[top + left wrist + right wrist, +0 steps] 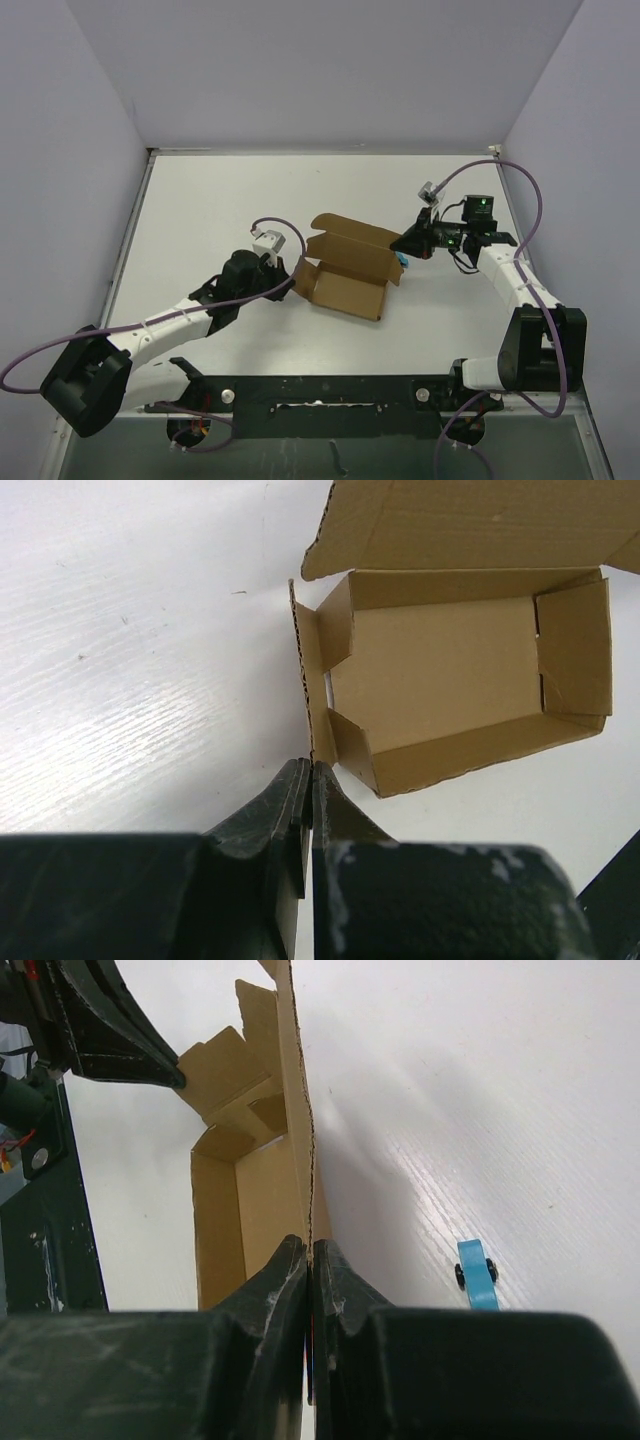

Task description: Fold the paper box

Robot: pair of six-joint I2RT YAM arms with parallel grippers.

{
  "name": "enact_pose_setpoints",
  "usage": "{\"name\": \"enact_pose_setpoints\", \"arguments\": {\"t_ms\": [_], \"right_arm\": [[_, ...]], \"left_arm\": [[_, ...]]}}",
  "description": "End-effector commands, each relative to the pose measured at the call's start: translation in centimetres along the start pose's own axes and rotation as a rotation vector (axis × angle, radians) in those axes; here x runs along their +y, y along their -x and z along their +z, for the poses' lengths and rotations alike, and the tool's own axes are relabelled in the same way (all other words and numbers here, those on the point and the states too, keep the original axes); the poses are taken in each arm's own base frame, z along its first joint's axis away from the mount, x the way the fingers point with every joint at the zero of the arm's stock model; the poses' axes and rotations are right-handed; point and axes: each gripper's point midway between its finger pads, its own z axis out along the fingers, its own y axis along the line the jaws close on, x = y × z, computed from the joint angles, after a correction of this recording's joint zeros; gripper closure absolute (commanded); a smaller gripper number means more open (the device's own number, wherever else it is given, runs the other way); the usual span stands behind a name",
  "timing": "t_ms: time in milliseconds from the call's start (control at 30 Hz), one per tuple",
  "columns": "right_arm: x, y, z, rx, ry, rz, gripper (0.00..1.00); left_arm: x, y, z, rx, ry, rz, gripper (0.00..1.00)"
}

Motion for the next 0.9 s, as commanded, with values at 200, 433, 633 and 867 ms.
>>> {"name": "enact_pose_setpoints", "arguments": {"t_ms": [200,433,633,867], "right_arm": [[-1.0,1.1,0.3,-0.027,-0.054,0.022,1.00],[-0.6,1.1,0.5,-0.027,-0.039,0.022,1.00],[-0.3,1.2,0.5,-0.030,-0.022,0.012,1.00],[-0.3,1.1,0.7,-0.027,-0.018,0.010,1.00]], "left_arm": [[-2.1,3.4,0.3,-0.129,-0.067,0.092,1.00],[-2.7,4.3,0.5,-0.132,-0.077,0.146,1.00],[-3.0,4.7,0.8,-0.110,-0.071,0.182,1.00],[-3.5,4.6,1.2,-0.070,-0.081,0.204,1.00]]}}
